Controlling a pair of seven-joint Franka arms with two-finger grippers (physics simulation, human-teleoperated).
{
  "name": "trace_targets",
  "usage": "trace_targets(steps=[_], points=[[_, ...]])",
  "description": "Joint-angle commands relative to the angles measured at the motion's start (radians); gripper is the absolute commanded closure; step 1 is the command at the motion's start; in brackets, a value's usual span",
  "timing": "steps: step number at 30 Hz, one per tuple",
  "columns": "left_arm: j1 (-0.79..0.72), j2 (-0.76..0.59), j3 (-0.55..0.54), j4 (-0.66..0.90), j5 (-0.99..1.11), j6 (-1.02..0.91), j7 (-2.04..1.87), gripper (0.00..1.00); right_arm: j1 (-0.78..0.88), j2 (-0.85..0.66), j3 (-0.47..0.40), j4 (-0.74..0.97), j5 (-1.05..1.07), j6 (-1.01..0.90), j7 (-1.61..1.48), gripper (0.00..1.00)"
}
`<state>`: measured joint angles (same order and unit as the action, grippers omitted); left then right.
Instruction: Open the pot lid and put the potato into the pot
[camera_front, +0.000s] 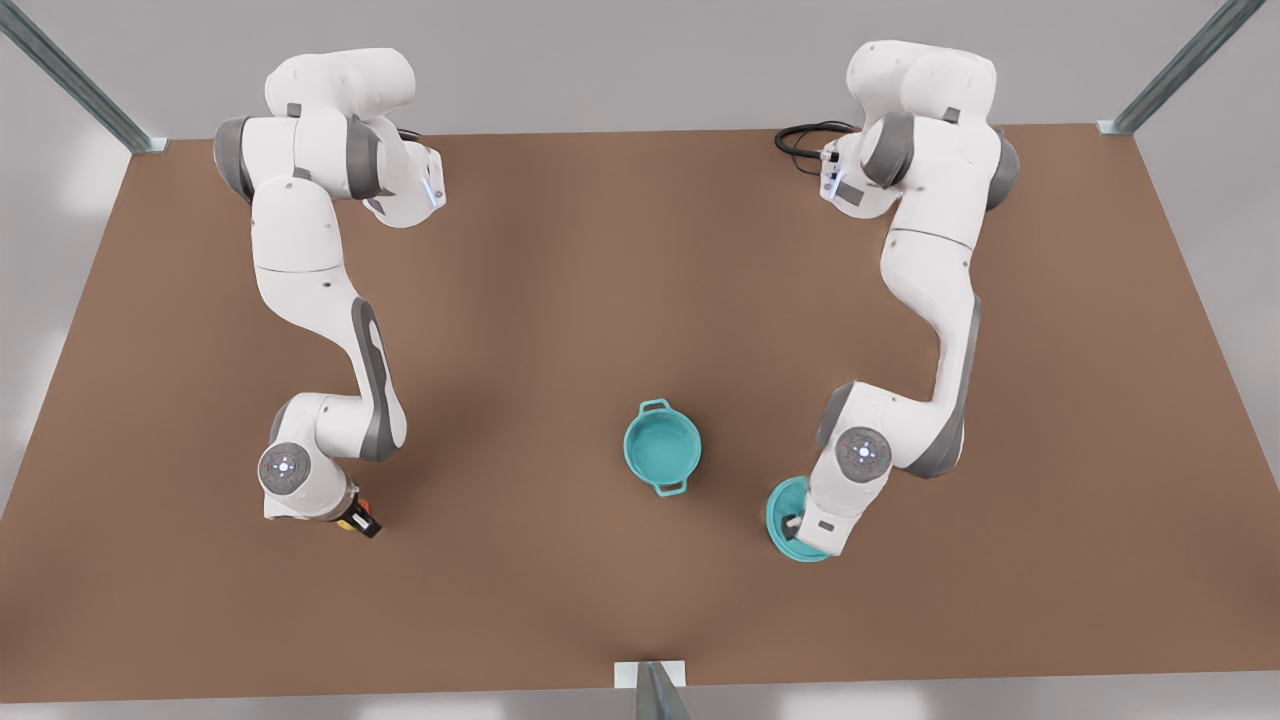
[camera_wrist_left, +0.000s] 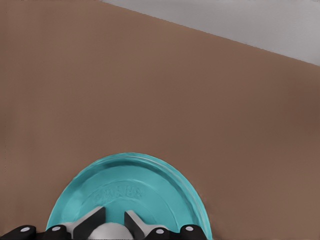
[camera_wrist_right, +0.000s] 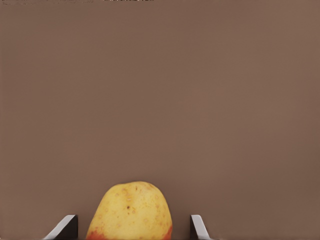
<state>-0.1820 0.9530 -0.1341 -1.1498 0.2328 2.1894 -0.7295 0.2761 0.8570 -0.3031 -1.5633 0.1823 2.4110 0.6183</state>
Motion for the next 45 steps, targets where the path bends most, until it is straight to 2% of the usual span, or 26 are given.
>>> trace_targets(steps=[1,4,5,6,9,11,13,14,15,18,26,38,41,45], points=[[0.056,0.027,-0.004,0.001,-0.01,0.078,0.305,0.67,0.0,-0.001,-0.001,0.002,0.006,0.01,0.044,0.22],[0.058,0.081,-0.001,0.002,-0.01,0.153,0.297,0.67,0.0,-0.004,-0.001,0.0,0.005,0.008,0.043,0.28],[0.058,0.09,-0.002,0.002,-0.01,0.182,0.3,0.59,-0.002,-0.004,0.001,0.0,0.006,0.008,0.044,0.3],[0.058,0.084,-0.001,0.004,-0.01,0.171,0.311,0.0,-0.002,-0.004,0.001,0.0,0.005,0.007,0.044,0.31],[0.058,0.056,0.005,0.044,-0.001,-0.04,0.455,0.0,-0.003,-0.006,0.001,0.0,0.005,0.004,0.044,0.35],[0.064,-0.035,0.005,0.042,-0.01,-0.246,0.567,0.0,-0.003,-0.006,0.001,0.0,0.005,0.002,0.044,0.38],[0.205,-0.324,-0.018,0.039,-0.249,-0.675,0.728,0.0,-0.005,-0.009,0.001,-0.001,0.005,-0.001,0.044,0.43],[0.245,-0.45,-0.016,0.012,-0.302,-0.734,0.737,0.0,-0.005,-0.009,0.001,0.0,0.005,-0.001,0.044,0.44],[0.253,-0.568,-0.015,-0.148,-0.3,-0.668,0.731,0.0,-0.003,-0.01,0.001,0.0,0.005,-0.001,0.046,0.45],[0.266,-0.579,-0.01,-0.165,-0.299,-0.672,0.654,0.0,-0.003,-0.024,0.004,0.0,0.006,-0.007,0.044,0.45],[0.243,-0.58,-0.03,-0.166,-0.3,-0.715,0.562,0.0,0.005,-0.085,0.021,0.0,0.006,-0.09,0.047,0.45],[0.245,-0.58,-0.022,-0.149,-0.302,-0.752,0.561,0.0,0.126,-0.208,0.035,0.0,0.011,-0.188,0.119,0.46],[0.266,-0.583,0.008,-0.129,-0.3,-0.754,0.51,0.0,0.141,-0.23,0.07,-0.001,0.011,-0.207,0.12,0.47],[0.291,-0.573,-0.021,-0.129,-0.299,-0.744,0.519,0.0,0.209,-0.262,0.071,-0.001,0.011,-0.248,0.124,0.46]])
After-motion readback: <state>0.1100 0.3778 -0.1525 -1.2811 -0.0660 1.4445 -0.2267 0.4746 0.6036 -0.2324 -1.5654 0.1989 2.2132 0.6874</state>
